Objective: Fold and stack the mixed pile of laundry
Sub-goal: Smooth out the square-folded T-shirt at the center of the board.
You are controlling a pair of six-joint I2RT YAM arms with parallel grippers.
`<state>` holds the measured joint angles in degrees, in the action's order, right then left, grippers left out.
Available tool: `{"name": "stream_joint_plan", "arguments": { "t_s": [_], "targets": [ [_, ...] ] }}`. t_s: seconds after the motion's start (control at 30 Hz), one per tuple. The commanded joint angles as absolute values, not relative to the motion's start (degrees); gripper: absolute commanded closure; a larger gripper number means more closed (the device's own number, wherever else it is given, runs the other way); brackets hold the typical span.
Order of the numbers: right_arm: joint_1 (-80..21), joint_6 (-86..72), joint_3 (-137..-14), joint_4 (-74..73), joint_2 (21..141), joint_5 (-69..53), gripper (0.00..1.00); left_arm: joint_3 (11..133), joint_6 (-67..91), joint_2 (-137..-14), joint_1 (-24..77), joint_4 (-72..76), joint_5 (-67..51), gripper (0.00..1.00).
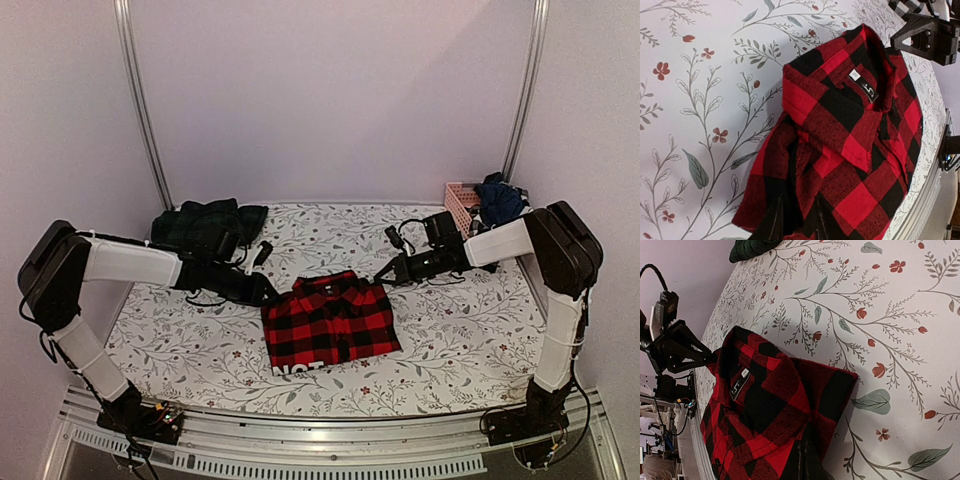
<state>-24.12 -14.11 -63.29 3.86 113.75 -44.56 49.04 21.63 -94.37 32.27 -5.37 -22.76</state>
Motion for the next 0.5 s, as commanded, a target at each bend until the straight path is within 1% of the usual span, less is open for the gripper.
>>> {"name": "stream_joint_plan", "arguments": {
  "t_s": [0.0, 0.27, 0.47],
  "targets": [
    [-24.48, -13.71, -63.63, 3.96, 114.52, -45.43, 1.00, 50.80, 20.50, -92.81, 33.53, -5.44, -23.80, 0.78],
    [-24.43, -13.68, -63.55, 3.96, 114.67, -45.54, 1.00, 51.72, 20.10, -93.27, 34.19, -6.34, -23.38, 0.76],
    [-24.43, -13.62, -63.63, 3.88, 114.66, -45.53, 1.00, 52.51, 20.57, -95.45, 34.19, -8.60, -21.36, 0.76]
  ]
}}
